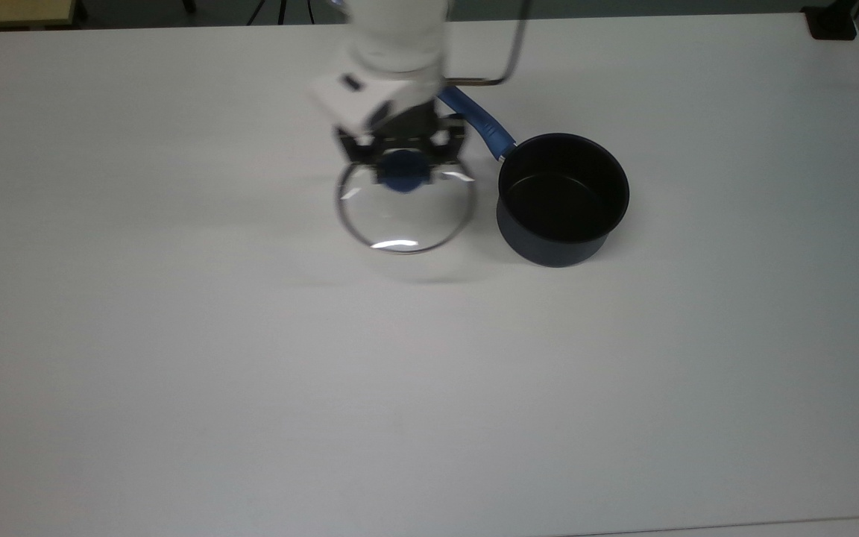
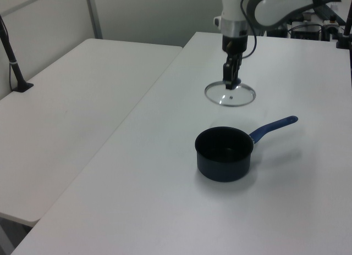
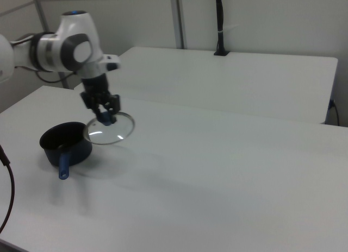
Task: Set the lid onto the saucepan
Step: 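Carry the lid over the dark saucepan and lower it onto the rim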
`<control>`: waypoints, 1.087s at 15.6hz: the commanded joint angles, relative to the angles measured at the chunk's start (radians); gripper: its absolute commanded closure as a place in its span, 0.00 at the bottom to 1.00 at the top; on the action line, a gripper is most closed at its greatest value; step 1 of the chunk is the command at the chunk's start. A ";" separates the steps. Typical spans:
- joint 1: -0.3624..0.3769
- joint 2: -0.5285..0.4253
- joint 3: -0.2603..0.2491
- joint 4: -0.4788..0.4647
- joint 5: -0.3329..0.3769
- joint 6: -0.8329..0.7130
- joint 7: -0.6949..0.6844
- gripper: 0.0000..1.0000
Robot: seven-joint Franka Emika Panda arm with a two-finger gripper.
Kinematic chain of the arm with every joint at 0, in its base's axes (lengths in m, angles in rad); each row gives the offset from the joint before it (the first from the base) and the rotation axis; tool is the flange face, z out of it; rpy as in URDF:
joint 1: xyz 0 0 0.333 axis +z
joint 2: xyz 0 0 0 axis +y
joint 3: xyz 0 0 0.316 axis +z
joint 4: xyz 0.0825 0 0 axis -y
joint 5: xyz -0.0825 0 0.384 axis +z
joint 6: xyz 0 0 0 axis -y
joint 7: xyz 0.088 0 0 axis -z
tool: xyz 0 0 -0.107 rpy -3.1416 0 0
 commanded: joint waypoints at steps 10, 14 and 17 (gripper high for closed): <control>0.280 0.011 -0.009 0.018 -0.011 0.010 0.221 0.53; 0.304 0.037 -0.009 0.015 -0.020 0.065 0.261 0.53; 0.309 0.069 -0.009 0.015 -0.023 0.112 0.262 0.53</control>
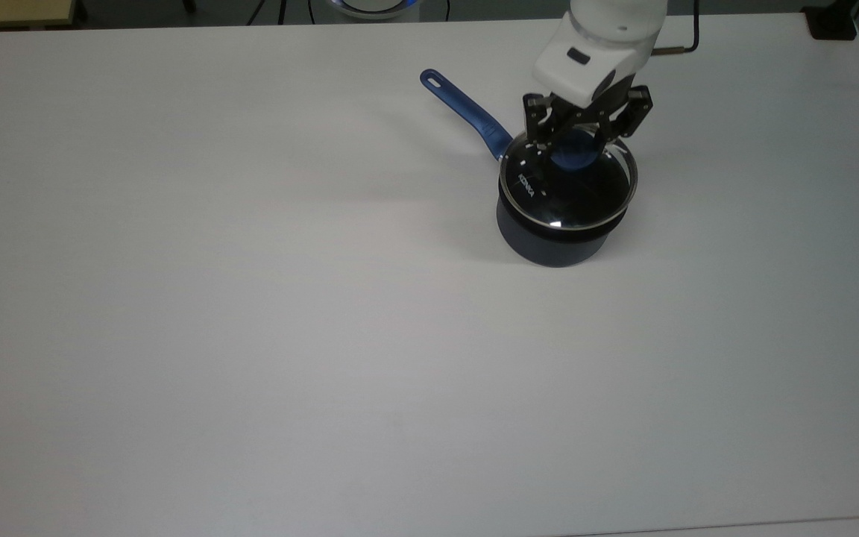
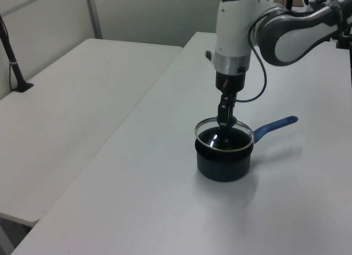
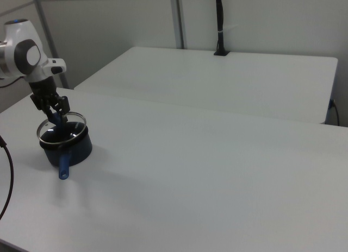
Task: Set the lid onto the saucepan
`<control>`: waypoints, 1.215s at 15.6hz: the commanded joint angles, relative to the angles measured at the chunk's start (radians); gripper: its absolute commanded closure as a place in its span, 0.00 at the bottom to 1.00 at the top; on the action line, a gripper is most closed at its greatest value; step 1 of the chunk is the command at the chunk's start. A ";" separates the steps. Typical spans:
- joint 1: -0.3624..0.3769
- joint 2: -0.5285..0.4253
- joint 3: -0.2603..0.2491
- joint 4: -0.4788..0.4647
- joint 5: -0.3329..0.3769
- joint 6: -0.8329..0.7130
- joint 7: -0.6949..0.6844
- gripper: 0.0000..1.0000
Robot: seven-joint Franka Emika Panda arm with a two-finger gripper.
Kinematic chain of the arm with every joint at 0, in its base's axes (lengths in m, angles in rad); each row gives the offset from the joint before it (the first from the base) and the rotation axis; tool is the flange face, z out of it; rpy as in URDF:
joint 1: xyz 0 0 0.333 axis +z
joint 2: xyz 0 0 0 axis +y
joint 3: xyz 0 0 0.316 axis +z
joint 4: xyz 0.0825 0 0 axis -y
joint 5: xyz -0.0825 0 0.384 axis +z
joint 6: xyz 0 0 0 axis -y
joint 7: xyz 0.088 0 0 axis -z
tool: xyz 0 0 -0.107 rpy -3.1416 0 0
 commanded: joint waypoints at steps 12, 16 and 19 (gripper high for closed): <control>0.037 0.033 -0.013 0.008 -0.050 0.044 0.024 0.45; 0.038 0.028 -0.013 0.006 -0.066 -0.007 0.026 0.00; 0.037 0.001 -0.013 0.014 -0.066 -0.059 0.026 0.00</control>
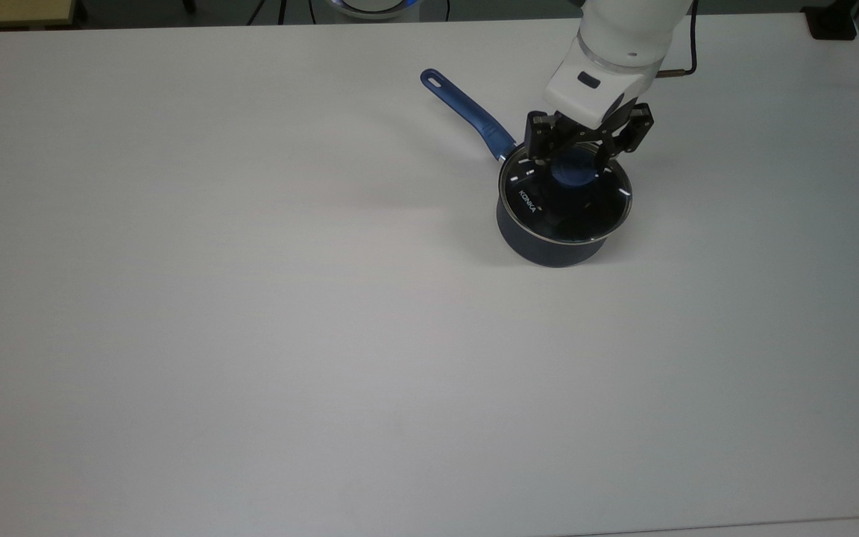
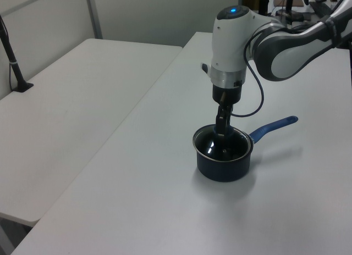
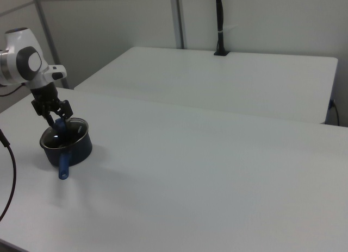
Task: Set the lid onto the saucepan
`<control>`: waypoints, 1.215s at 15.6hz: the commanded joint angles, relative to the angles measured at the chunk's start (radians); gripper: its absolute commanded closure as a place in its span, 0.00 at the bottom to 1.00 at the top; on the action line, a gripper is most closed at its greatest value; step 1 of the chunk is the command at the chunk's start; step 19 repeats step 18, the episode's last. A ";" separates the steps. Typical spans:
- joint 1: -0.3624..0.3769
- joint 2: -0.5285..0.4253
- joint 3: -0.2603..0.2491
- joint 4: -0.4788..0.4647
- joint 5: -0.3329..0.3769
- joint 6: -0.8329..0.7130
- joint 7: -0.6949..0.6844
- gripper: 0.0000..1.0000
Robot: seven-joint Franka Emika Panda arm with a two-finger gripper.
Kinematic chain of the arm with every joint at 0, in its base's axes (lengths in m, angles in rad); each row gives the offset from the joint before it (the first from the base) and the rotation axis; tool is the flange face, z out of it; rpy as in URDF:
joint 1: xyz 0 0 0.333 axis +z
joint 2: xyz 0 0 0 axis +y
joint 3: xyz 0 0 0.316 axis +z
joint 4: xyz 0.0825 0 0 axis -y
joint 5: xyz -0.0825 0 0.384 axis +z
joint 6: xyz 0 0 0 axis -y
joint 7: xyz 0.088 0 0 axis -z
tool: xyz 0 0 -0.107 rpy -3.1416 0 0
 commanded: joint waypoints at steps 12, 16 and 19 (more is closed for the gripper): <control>-0.338 -0.320 -0.017 -0.044 0.007 -0.312 -0.216 0.00; -0.386 -0.355 -0.017 -0.042 0.019 -0.326 -0.216 0.00; -0.387 -0.355 -0.021 -0.042 0.026 -0.331 -0.216 0.00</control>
